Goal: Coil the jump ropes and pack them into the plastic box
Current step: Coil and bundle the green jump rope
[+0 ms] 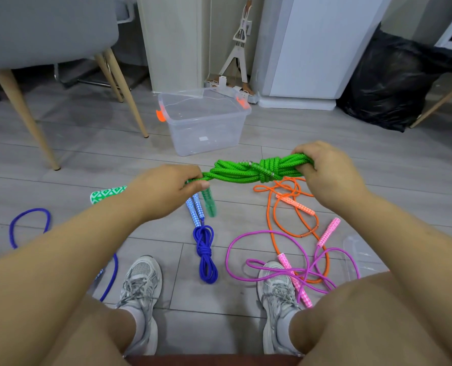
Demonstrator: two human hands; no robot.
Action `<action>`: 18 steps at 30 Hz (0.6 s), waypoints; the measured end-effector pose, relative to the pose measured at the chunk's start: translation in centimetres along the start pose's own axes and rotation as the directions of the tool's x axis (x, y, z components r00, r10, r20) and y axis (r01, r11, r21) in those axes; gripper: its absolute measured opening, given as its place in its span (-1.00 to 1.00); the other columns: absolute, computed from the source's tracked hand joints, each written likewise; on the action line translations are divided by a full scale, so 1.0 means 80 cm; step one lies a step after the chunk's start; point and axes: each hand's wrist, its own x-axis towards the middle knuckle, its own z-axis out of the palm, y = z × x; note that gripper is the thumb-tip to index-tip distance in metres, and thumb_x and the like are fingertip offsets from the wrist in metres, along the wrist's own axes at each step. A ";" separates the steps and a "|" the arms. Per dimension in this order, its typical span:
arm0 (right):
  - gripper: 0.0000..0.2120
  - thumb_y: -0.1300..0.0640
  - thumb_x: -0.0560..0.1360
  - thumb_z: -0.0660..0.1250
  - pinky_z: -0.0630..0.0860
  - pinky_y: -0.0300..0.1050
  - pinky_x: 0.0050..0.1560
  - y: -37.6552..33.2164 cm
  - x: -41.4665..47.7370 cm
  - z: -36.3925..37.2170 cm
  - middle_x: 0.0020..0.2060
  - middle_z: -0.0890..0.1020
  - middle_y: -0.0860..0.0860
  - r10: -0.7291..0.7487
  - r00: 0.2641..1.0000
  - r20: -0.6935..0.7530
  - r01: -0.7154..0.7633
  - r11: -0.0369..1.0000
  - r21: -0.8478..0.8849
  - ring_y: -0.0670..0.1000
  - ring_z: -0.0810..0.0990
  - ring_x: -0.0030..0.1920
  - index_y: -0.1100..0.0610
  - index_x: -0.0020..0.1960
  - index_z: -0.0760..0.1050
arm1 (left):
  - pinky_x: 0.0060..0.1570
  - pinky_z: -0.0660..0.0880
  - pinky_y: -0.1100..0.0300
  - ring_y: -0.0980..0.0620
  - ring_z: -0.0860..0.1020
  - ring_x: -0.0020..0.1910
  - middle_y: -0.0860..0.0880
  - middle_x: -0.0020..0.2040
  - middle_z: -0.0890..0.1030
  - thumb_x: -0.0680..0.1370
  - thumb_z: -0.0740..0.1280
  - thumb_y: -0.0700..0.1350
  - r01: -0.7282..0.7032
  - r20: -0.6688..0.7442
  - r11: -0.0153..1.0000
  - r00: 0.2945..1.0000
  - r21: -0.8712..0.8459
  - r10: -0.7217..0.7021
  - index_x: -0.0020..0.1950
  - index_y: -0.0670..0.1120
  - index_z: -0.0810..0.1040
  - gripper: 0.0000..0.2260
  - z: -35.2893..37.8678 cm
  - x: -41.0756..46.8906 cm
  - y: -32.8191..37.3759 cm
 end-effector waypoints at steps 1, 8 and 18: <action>-0.77 0.29 0.49 0.25 0.40 0.01 0.05 0.001 0.000 0.000 0.01 0.56 0.15 -0.007 1.000 0.009 0.007 1.000 -0.009 0.18 0.47 0.08 0.16 0.11 0.55 | -0.27 0.32 0.11 -0.04 0.42 -0.24 0.05 -0.34 0.43 0.59 0.12 0.13 -0.018 0.015 1.000 1.000 -0.010 0.018 -0.15 -0.04 0.43 -0.72 0.001 0.000 0.000; -0.77 0.29 0.50 0.27 0.32 -0.14 -0.03 0.015 -0.009 -0.005 0.00 0.58 0.13 -0.072 0.996 0.047 0.074 0.997 -0.024 0.17 0.50 0.05 0.18 0.14 0.55 | -0.23 0.34 0.29 0.09 0.43 -0.28 -0.02 -0.32 0.48 0.58 0.16 0.13 -0.039 0.047 0.989 0.998 -0.145 0.046 -0.18 -0.07 0.49 -0.68 -0.013 -0.008 -0.029; -0.79 0.28 0.50 0.27 0.29 -0.15 -0.08 0.017 -0.009 -0.006 -0.02 0.57 0.13 -0.083 0.996 0.032 0.084 0.996 -0.025 0.15 0.48 0.02 0.17 0.10 0.56 | -0.15 0.41 0.10 -0.03 0.46 -0.23 -0.09 -0.26 0.53 0.60 0.18 0.01 0.007 0.065 0.984 0.998 -0.177 0.005 -0.21 -0.02 0.48 -0.77 -0.004 -0.008 -0.020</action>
